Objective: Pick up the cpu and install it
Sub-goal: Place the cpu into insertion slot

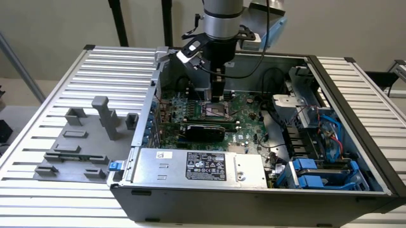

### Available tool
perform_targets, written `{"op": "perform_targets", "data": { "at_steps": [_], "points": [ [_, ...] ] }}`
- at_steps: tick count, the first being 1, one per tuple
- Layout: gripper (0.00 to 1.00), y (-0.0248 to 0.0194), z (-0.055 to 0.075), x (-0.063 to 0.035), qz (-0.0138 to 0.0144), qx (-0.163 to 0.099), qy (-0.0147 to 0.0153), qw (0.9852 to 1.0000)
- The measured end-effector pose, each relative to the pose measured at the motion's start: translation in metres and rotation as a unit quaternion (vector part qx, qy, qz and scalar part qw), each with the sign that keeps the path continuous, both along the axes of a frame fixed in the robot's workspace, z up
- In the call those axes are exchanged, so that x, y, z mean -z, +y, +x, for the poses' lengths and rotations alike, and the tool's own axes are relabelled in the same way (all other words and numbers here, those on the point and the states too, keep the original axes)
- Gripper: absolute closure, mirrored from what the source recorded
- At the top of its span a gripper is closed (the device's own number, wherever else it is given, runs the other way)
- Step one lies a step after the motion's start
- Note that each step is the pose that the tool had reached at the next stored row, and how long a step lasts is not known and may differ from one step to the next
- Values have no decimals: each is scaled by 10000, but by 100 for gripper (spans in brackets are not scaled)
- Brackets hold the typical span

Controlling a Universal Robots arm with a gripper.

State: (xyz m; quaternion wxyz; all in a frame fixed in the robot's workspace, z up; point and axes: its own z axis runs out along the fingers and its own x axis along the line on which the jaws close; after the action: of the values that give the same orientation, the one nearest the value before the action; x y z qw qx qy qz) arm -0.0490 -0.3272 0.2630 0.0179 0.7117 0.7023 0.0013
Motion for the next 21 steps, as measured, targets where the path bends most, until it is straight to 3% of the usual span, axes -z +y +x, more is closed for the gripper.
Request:
{"op": "perform_targets", "data": {
  "at_steps": [8, 21],
  "points": [
    [45, 99, 50, 146, 0, 0, 0, 10000],
    [45, 113, 97, 382, 0, 2, 0, 10000]
  ]
}}
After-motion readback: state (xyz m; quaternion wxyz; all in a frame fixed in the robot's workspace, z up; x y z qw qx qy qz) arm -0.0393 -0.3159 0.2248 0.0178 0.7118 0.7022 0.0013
